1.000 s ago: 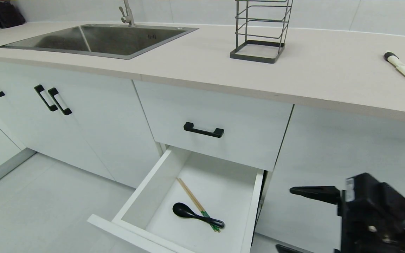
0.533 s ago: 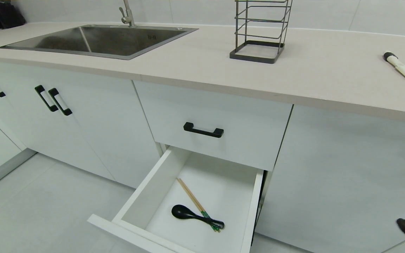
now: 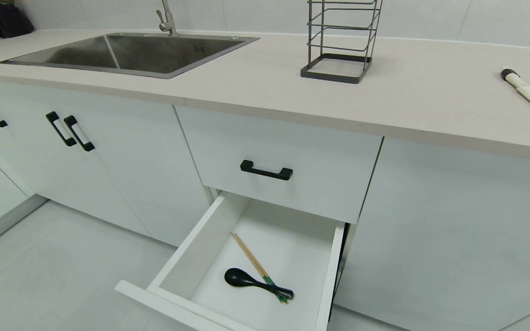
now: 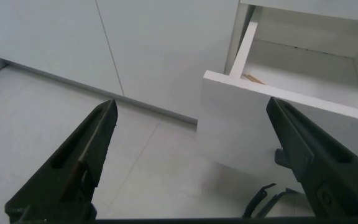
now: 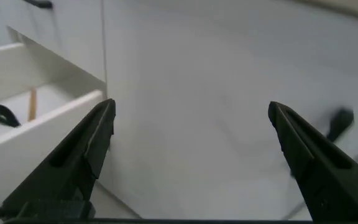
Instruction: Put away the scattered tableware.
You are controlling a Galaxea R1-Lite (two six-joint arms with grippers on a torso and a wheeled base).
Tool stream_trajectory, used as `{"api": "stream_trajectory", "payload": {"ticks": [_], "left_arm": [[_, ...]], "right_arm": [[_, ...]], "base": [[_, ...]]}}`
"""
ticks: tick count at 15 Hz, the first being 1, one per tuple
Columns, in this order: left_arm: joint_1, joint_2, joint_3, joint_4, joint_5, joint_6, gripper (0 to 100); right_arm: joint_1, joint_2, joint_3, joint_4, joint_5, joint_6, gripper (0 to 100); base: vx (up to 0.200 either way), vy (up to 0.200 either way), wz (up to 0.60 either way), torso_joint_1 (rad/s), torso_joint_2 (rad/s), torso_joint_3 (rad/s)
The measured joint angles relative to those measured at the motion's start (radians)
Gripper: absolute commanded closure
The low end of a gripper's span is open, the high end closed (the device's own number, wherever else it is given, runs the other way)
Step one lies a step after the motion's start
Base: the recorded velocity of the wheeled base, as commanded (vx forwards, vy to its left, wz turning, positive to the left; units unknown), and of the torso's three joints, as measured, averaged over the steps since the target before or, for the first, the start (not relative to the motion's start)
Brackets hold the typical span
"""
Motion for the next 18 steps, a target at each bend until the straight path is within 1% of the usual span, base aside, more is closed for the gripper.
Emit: {"api": "stream_trajectory", "payload": {"ticks": [1, 2, 4, 6, 7, 8, 9, 10, 11, 12, 13, 14, 15, 18], "left_arm": [[0.0, 0.0, 0.0, 0.0, 0.0, -0.007, 0], [0.0, 0.0, 0.0, 0.0, 0.001, -0.007, 0], [-0.001, 0.0, 0.0, -0.006, 0.001, -0.018, 0], [-0.001, 0.002, -0.023, -0.04, -0.003, -0.024, 0], [-0.001, 0.011, -0.068, -0.043, -0.007, -0.024, 0], [-0.003, 0.037, -0.139, -0.031, -0.021, -0.024, 0], [-0.008, 0.081, -0.212, -0.002, -0.046, -0.024, 0], [-0.016, 0.136, -0.281, 0.066, -0.087, -0.025, 0], [-0.029, 0.202, -0.342, 0.181, -0.141, -0.024, 0], [-0.042, 0.266, -0.383, 0.29, -0.197, -0.023, 0], [-0.058, 0.334, -0.413, 0.374, -0.247, -0.02, 0], [-0.075, 0.4, -0.428, 0.417, -0.276, -0.014, 0], [-0.098, 0.469, -0.433, 0.439, -0.293, -0.01, 0], [-0.184, 0.681, -0.437, 0.465, -0.316, -0.002, 0]], "right_arm": [[-0.013, -0.024, 0.013, 0.112, -0.024, 0.057, 0], [-0.021, -0.041, 0.021, 0.159, -0.037, 0.096, 0], [-0.034, -0.058, 0.027, 0.133, -0.058, 0.116, 0], [-0.053, -0.066, 0.031, 0.13, -0.062, 0.135, 0], [-0.059, -0.067, 0.031, 0.13, -0.06, 0.146, 0], [-0.061, -0.069, 0.032, 0.13, -0.059, 0.143, 0], [-0.063, -0.069, 0.033, 0.13, -0.058, 0.139, 0], [-0.063, -0.07, 0.033, 0.13, -0.058, 0.135, 0], [-0.063, -0.07, 0.033, 0.13, -0.058, 0.135, 0], [-0.064, -0.07, 0.033, 0.13, -0.058, 0.139, 0], [-0.064, -0.07, 0.033, 0.13, -0.058, 0.14, 0], [-0.064, -0.07, 0.033, 0.13, -0.058, 0.137, 0], [-0.064, -0.07, 0.033, 0.13, -0.058, 0.135, 0], [-0.064, -0.07, 0.033, 0.13, -0.058, 0.134, 0]], "base": [[0.0, 0.0, 0.0, 0.0, 0.0, 0.0], [0.0, 0.0, 0.0, 0.0, 0.0, 0.0], [0.0, 0.0, 0.0, 0.0, 0.0, 0.0], [0.0, 0.0, 0.0, 0.0, 0.0, 0.0], [0.0, 0.0, 0.0, 0.0, 0.0, 0.0], [0.0, 0.0, 0.0, 0.0, 0.0, 0.0], [0.0, 0.0, 0.0, 0.0, 0.0, 0.0], [0.0, 0.0, 0.0, 0.0, 0.0, 0.0], [0.0, 0.0, 0.0, 0.0, 0.0, 0.0], [0.0, 0.0, 0.0, 0.0, 0.0, 0.0], [0.0, 0.0, 0.0, 0.0, 0.0, 0.0], [0.0, 0.0, 0.0, 0.0, 0.0, 0.0], [0.0, 0.0, 0.0, 0.0, 0.0, 0.0], [0.0, 0.0, 0.0, 0.0, 0.0, 0.0]]}}
